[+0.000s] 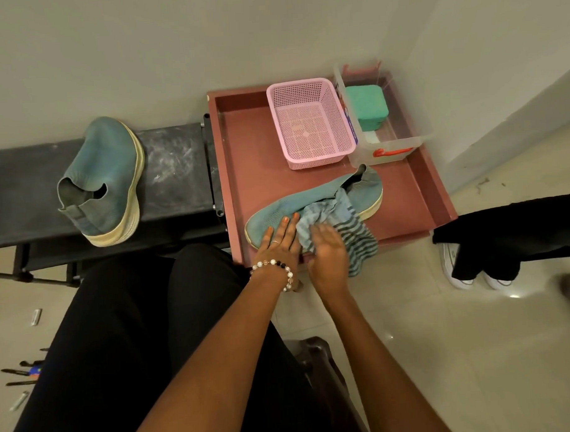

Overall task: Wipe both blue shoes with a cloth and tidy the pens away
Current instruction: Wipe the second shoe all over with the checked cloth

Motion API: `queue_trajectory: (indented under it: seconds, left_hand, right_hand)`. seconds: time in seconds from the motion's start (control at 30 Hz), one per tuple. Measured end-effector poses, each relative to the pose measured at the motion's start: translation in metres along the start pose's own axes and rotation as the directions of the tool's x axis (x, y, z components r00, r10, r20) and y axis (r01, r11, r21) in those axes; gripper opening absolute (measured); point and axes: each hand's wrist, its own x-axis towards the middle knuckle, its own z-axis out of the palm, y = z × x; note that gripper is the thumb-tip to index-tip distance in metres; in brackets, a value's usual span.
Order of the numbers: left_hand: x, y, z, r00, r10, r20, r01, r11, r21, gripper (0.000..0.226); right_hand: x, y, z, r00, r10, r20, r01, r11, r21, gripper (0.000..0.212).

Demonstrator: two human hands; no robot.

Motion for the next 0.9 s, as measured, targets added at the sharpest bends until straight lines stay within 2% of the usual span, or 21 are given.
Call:
queue_trajectory:
  seconds: [0.07, 0.1, 0.17, 0.2, 0.23, 0.27, 0.3, 0.33, 0.37, 0.4, 0.43, 0.5, 0.57, 0.63, 0.73, 0.9]
  left_hand:
    - [0.001, -0.001, -0.001, 1.000, 0.008, 0.001, -0.008, 1.000, -0.002, 0.119]
    - [0.001, -0.001, -0.001, 1.000, 0.014, 0.002, -0.014, 1.000, 0.001, 0.117]
    - [0.001, -0.002, -0.002, 1.000, 0.022, 0.004, -0.022, 1.000, -0.008, 0.117]
    - [0.000, -0.003, -0.002, 1.000, 0.023, -0.009, -0.023, 0.999, -0.028, 0.119]
    - [0.001, -0.003, 0.000, 0.999, 0.022, -0.028, -0.023, 0.999, -0.048, 0.122]
    - [0.000, -0.002, 0.000, 0.999, 0.021, -0.042, -0.024, 0.998, -0.062, 0.125]
    - [0.000, -0.002, 0.001, 0.999, 0.021, -0.046, -0.024, 0.997, -0.070, 0.127]
    - [0.000, -0.002, 0.000, 0.999, 0.023, -0.042, -0.026, 0.997, -0.071, 0.128]
    - [-0.001, -0.001, -0.001, 0.999, 0.025, -0.037, -0.027, 0.997, -0.066, 0.129]
    - [-0.001, -0.001, -0.001, 0.999, 0.024, -0.036, -0.026, 0.998, -0.061, 0.130]
    - [-0.001, -0.001, -0.001, 0.999, 0.022, -0.039, -0.024, 0.998, -0.057, 0.132]
    - [-0.002, -0.002, -0.001, 0.999, 0.020, -0.029, -0.022, 0.998, -0.059, 0.135]
    - [0.000, -0.002, 0.000, 1.000, 0.024, -0.014, -0.025, 0.997, -0.067, 0.136]
    - [0.000, -0.002, -0.001, 1.000, 0.027, -0.009, -0.028, 0.997, -0.066, 0.136]
    - [-0.001, -0.001, -0.002, 1.000, 0.026, 0.000, -0.026, 0.998, -0.054, 0.133]
    - [0.004, -0.003, 0.000, 0.998, 0.042, 0.052, -0.043, 0.999, 0.016, 0.117]
  right_hand:
    - [-0.002, 0.005, -0.018, 0.996, -0.084, 0.041, 0.080, 0.993, 0.090, 0.052]
    - [0.005, 0.012, -0.032, 0.995, -0.065, 0.072, 0.051, 0.983, 0.176, 0.056]
    - [0.023, 0.021, -0.067, 0.985, 0.095, 0.146, -0.148, 0.898, 0.414, 0.059]
    - [0.033, 0.027, -0.082, 0.969, 0.218, 0.117, -0.247, 0.823, 0.511, 0.058]
    - [0.040, 0.029, -0.096, 0.934, 0.354, 0.045, -0.310, 0.742, 0.595, 0.056]
    - [0.047, 0.032, -0.108, 0.869, 0.491, -0.056, -0.333, 0.665, 0.668, 0.053]
    - [0.052, 0.032, -0.118, 0.783, 0.592, -0.191, -0.309, 0.636, 0.707, 0.051]
    - [0.056, 0.034, -0.123, 0.697, 0.648, -0.308, -0.284, 0.644, 0.711, 0.049]
    - [0.059, 0.035, -0.127, 0.652, 0.654, -0.384, -0.264, 0.671, 0.693, 0.048]
    - [0.062, 0.038, -0.123, 0.648, 0.649, -0.398, -0.291, 0.694, 0.658, 0.046]
    - [0.064, 0.040, -0.115, 0.691, 0.618, -0.374, -0.342, 0.736, 0.585, 0.045]
    - [0.060, 0.040, -0.087, 0.830, 0.506, -0.235, -0.404, 0.836, 0.372, 0.049]
    - [0.045, 0.037, -0.047, 0.943, 0.322, -0.082, -0.312, 0.943, 0.117, 0.057]
    - [0.035, 0.038, -0.017, 0.975, 0.219, -0.025, -0.220, 0.969, -0.113, 0.060]
    - [0.021, 0.010, -0.007, 0.982, 0.190, 0.016, -0.185, 0.972, -0.142, 0.058]
    - [-0.015, -0.008, 0.006, 0.992, 0.027, 0.121, -0.027, 1.000, 0.003, 0.061]
